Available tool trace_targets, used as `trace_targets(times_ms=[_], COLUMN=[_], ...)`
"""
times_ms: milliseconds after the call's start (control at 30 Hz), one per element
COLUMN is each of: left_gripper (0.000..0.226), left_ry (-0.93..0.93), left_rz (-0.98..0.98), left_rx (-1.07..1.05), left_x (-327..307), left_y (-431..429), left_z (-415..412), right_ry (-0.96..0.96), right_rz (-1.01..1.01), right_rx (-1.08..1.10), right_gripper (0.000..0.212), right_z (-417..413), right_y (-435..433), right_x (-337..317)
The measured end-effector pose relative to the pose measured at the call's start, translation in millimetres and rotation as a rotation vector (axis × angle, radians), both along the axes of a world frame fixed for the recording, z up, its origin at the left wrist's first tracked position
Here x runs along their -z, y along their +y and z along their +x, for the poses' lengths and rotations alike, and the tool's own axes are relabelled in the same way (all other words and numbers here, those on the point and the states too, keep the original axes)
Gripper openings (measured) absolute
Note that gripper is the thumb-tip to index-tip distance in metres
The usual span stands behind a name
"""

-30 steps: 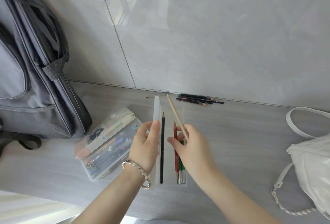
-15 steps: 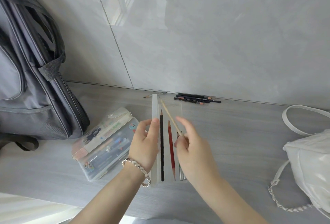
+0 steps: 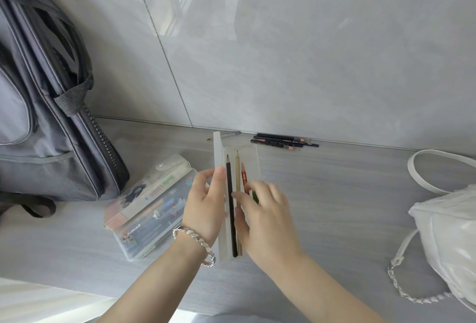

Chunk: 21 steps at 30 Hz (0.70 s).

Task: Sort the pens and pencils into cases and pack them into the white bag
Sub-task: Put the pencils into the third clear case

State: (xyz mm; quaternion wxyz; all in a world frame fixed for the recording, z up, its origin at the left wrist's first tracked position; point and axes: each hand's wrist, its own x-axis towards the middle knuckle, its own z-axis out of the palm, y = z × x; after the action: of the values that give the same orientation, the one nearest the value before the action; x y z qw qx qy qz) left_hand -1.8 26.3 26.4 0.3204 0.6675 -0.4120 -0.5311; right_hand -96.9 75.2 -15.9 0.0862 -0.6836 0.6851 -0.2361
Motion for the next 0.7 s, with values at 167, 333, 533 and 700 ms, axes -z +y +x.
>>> trace_targets(times_ms=[167, 333, 533, 700], left_gripper=[0.034, 0.039, 0.033, 0.03], left_ry=[-0.022, -0.04, -0.076, -0.085], left_rz=[-0.021, -0.034, -0.049, -0.048], left_rx=[-0.012, -0.013, 0.002, -0.007], left_x=[2, 5, 6, 11], left_y=[-9, -22, -43, -58], left_z=[2, 4, 0, -3], right_ry=[0.021, -0.156, -0.133, 0.246], right_rz=[-0.004, -0.088, 0.09, 0.388], right_rx=[-0.182, -0.248, 0.105, 0.017], right_gripper=[0.033, 0.027, 0.021, 0.03], right_z=[-6, -22, -94, -121], right_y=[-3, -19, -100, -139], right_x=[19, 19, 43, 71])
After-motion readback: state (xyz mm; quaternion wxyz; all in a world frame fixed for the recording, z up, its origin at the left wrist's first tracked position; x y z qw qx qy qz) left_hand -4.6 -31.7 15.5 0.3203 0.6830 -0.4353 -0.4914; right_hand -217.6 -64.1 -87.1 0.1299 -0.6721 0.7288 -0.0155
